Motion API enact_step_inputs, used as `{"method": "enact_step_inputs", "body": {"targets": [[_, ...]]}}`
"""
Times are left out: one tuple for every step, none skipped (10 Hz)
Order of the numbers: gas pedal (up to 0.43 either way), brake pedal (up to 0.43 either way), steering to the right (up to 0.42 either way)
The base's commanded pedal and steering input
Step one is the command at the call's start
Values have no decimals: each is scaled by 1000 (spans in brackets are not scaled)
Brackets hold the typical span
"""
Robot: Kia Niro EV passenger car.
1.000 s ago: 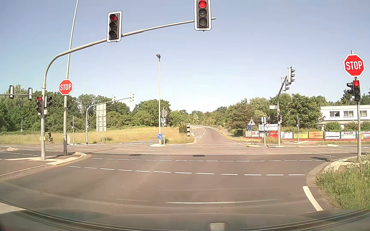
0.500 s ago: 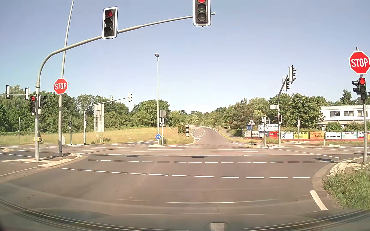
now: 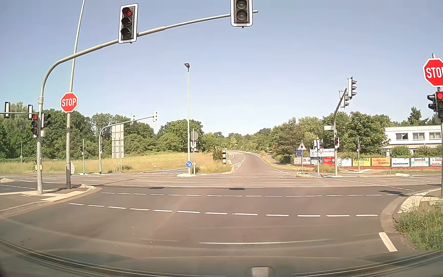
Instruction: Follow the waypoints while adhering to traffic rules and regulations
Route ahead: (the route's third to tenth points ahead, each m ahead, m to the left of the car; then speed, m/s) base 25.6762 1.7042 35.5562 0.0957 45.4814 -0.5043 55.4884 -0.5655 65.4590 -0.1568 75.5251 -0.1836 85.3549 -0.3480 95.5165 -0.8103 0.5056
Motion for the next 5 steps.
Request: {"method": "enact_step_inputs", "body": {"targets": [[0, 213, -9], [0, 213, -9], [0, 213, -9], [0, 213, -9], [0, 213, -9]]}}
